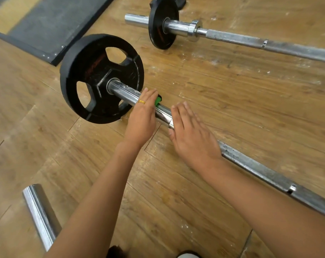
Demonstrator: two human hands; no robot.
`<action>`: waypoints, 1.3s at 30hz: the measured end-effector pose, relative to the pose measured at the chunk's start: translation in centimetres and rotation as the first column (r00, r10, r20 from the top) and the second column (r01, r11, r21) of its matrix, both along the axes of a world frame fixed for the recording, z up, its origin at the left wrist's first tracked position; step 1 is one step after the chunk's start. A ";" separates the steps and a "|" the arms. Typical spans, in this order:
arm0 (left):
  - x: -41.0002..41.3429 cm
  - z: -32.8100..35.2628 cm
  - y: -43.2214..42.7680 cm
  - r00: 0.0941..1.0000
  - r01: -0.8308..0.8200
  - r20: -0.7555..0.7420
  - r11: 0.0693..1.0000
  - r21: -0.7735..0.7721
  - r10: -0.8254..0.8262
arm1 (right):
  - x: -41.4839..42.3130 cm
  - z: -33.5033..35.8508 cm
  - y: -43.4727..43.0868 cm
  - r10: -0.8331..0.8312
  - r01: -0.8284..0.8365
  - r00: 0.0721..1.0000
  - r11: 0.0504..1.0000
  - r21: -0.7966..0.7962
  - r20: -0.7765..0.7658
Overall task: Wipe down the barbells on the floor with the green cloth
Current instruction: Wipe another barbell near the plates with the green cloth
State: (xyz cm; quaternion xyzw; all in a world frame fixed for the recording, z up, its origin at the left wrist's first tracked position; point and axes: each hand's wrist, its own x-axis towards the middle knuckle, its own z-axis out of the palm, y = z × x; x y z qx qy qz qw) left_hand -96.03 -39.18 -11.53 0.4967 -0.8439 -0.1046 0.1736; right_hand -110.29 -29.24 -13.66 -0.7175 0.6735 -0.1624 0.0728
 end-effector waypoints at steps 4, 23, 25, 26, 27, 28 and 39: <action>0.7 -0.3 1.8 0.998 0.053 -0.025 0.998 0.021 -0.053 | 0.7 0.1 0.8 0.016 -0.016 1.000 1.000 -0.009 -0.001; 5.8 1.6 2.1 0.994 0.082 0.063 0.991 0.106 -0.089 | 3.4 0.9 4.5 0.189 -0.192 0.981 0.979 0.073 0.054; 5.7 1.0 3.5 0.994 0.099 0.044 0.990 0.101 -0.104 | 3.5 1.1 4.8 0.209 -0.219 0.972 0.971 0.096 0.109; 5.9 0.8 4.1 0.990 0.131 0.038 0.986 0.102 -0.135 | 3.3 1.3 4.7 0.222 -0.240 0.962 0.965 0.106 0.157; 6.2 0.7 4.6 0.987 0.155 0.035 0.983 0.101 -0.159 | 3.0 1.5 4.6 0.228 -0.261 0.945 0.957 0.125 0.233; 6.5 0.6 5.0 0.985 0.166 0.032 0.981 0.099 -0.170 | 2.6 1.8 4.4 0.205 -0.267 0.923 0.951 0.156 0.326; 7.5 1.4 6.4 0.962 0.239 0.087 0.952 0.189 -0.259 | 2.4 1.0 6.0 0.131 -0.226 0.948 0.919 0.325 0.290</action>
